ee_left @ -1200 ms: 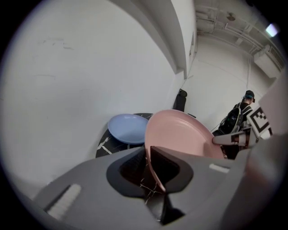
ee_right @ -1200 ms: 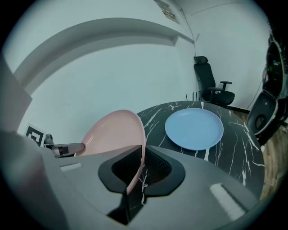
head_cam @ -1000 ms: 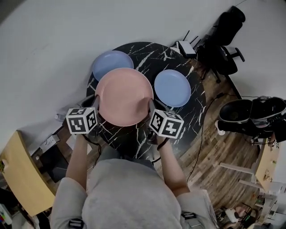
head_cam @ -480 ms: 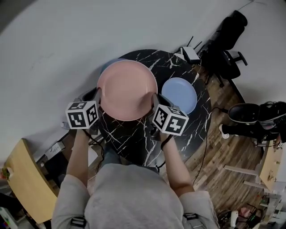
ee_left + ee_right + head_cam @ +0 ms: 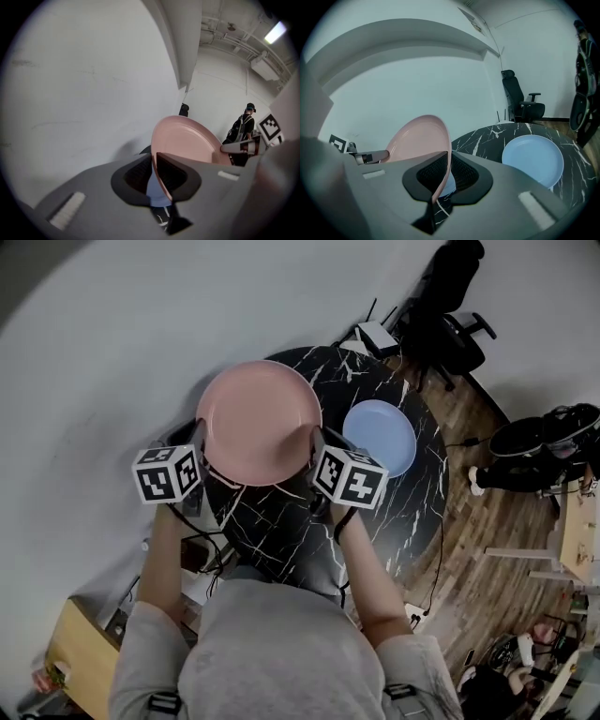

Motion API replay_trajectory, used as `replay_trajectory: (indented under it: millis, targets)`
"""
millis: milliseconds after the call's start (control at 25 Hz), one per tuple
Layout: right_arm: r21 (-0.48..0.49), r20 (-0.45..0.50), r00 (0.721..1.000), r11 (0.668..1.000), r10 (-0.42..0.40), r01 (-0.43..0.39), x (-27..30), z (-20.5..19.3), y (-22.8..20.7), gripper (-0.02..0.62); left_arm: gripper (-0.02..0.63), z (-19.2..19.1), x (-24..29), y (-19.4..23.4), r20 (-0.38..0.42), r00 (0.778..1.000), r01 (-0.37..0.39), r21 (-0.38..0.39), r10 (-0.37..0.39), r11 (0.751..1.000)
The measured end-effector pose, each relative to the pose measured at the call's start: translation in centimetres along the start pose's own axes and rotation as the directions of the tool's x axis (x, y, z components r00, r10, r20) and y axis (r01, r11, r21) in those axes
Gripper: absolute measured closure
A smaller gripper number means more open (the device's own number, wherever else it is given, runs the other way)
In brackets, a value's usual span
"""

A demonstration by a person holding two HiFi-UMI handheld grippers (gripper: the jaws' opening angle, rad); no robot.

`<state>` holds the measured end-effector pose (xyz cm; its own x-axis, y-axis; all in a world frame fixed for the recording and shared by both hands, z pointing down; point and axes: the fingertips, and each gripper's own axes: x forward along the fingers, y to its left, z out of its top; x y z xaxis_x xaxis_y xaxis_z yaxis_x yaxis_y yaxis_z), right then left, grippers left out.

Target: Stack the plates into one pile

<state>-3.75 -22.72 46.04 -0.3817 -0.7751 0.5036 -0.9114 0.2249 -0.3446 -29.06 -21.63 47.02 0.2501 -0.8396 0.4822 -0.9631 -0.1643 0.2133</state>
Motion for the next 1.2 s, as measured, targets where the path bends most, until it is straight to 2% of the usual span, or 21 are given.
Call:
replay_trajectory:
  millis: [280,480,880,1200]
  targets:
    - [0.032,0.001,0.999,0.998,-0.055,0.055,3.5,0.1,0.4,0.566,0.515,1.5,4.1,2.6,-0.053,0.998,0.049,0.053,-0.046,0.997]
    - [0.050,-0.027,0.996,0.995,-0.080,0.081,6.1,-0.9,-0.3,0.566,0.515,0.9,7.2,3.9,-0.109,0.993,0.064,0.077,-0.055,0.995]
    - [0.111,-0.111,0.988,0.987,-0.106,0.118,10.4,-5.6,-1.8,0.566,0.515,-5.2,11.7,7.1,-0.268,0.963,0.024,0.054,-0.009,0.998]
    - [0.097,-0.166,0.979,0.985,-0.123,0.140,13.1,-8.1,-2.7,0.566,0.518,-7.8,13.6,8.6,-0.325,0.946,0.001,0.030,0.009,1.000]
